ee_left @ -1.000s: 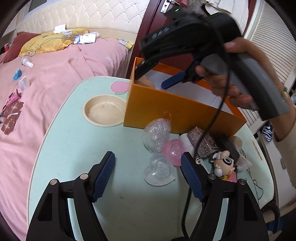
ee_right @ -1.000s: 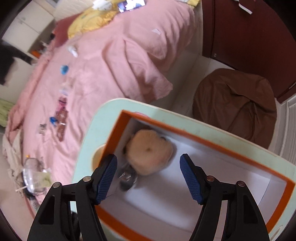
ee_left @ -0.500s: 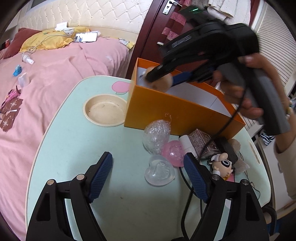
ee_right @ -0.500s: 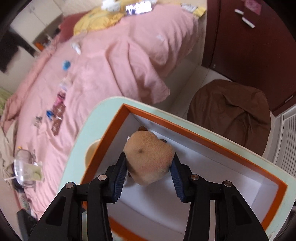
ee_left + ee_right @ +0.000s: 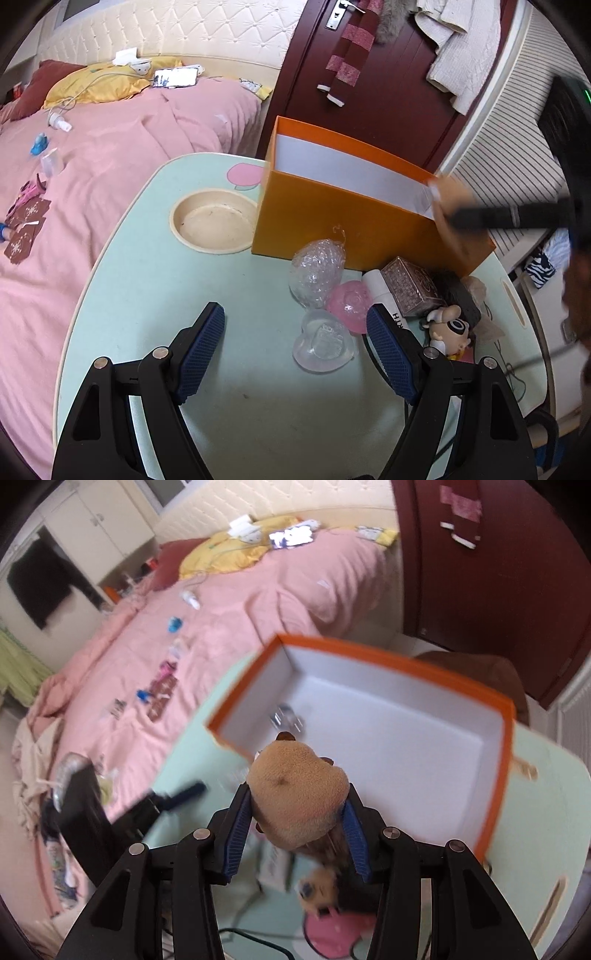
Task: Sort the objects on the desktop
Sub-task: 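Grasp the tan plush toy in the box with the right tool, set it on table, then grasp the metal piece in the box with the left tool, place it on table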
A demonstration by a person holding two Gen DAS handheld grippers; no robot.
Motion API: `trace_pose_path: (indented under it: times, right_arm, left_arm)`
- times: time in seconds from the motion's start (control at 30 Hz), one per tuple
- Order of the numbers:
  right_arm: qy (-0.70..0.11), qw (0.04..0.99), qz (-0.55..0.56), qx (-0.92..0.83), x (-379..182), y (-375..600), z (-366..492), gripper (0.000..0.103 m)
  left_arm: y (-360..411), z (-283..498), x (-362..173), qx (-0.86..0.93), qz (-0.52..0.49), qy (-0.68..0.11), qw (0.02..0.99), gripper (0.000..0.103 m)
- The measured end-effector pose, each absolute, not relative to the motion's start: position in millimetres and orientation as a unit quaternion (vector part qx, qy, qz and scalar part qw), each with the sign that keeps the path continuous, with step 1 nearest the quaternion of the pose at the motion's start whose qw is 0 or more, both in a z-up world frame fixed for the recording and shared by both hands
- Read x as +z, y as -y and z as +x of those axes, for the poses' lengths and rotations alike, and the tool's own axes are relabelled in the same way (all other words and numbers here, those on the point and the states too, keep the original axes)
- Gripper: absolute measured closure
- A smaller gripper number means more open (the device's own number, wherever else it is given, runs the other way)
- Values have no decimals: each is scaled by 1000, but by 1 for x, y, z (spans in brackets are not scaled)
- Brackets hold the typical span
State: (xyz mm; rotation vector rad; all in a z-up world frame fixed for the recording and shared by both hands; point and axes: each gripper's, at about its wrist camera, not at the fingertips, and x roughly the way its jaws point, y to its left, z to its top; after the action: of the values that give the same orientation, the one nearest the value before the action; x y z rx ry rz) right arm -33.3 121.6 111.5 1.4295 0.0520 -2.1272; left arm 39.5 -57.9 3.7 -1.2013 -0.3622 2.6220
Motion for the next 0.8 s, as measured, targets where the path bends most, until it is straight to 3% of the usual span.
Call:
trace_pose_path:
  times: [0.27,0.5,0.63,0.8]
  right_arm:
    - [19,274,545,-792,74,-146,-1,53]
    - [43,293,500,-814,89,-158,7,49]
    - [72,308,491,-812,84,-164,15,46]
    - [108,326,479,-808,78,-171,25,46]
  left_arm:
    - [67,38,6,892,-413,148,111,23]
    - [70,33,33,900,-399,134,117,23]
    - [67,10,66,894,-410,80,165,24]
    - [40,-61,113,850,-483,-82,197,24]
